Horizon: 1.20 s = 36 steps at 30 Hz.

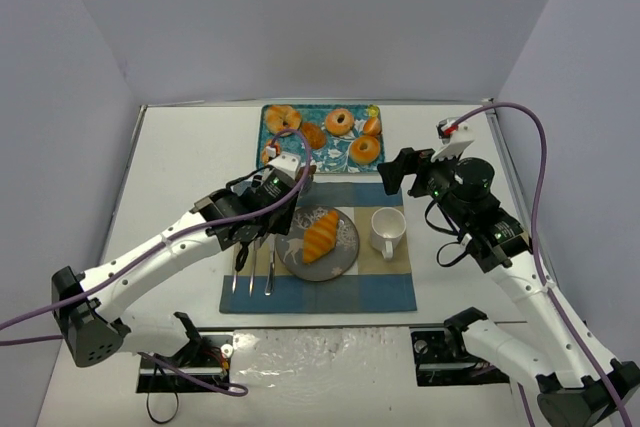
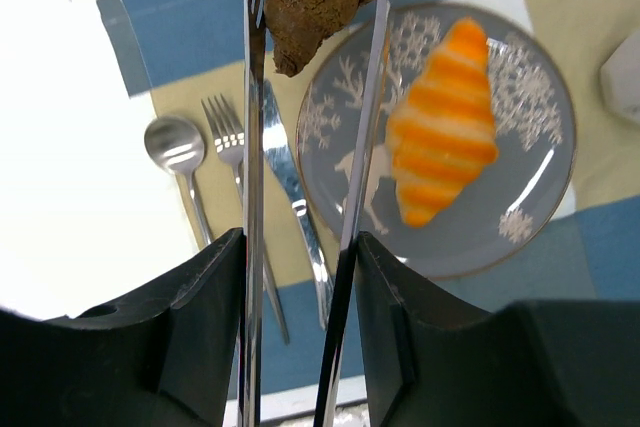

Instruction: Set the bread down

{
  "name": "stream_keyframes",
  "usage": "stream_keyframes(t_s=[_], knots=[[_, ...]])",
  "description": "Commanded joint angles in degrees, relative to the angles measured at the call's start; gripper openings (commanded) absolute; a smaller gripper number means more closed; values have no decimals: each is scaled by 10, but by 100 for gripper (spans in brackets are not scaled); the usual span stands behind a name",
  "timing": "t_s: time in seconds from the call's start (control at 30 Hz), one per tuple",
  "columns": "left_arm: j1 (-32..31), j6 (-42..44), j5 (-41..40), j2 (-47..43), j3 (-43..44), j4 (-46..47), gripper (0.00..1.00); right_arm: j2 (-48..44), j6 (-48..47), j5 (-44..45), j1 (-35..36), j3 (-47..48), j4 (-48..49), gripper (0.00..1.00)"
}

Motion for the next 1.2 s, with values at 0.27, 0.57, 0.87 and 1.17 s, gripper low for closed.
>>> stream_keyframes(t_s=[0.27,0.57,0.87,1.17], knots=[[-44,-89,-24,-65,-86,-1,5,8,-9,1,8,11,41,100],[-68,-119,-23,-68,-119,0,5,10,-9,0,8,10,41,100],[-88,-138,-24,-52,-135,3,10,4,-9,3,9,9,41,100],[-97,-148,-31,-47,-141,2,27,4,-8,4,10,9,41,100]])
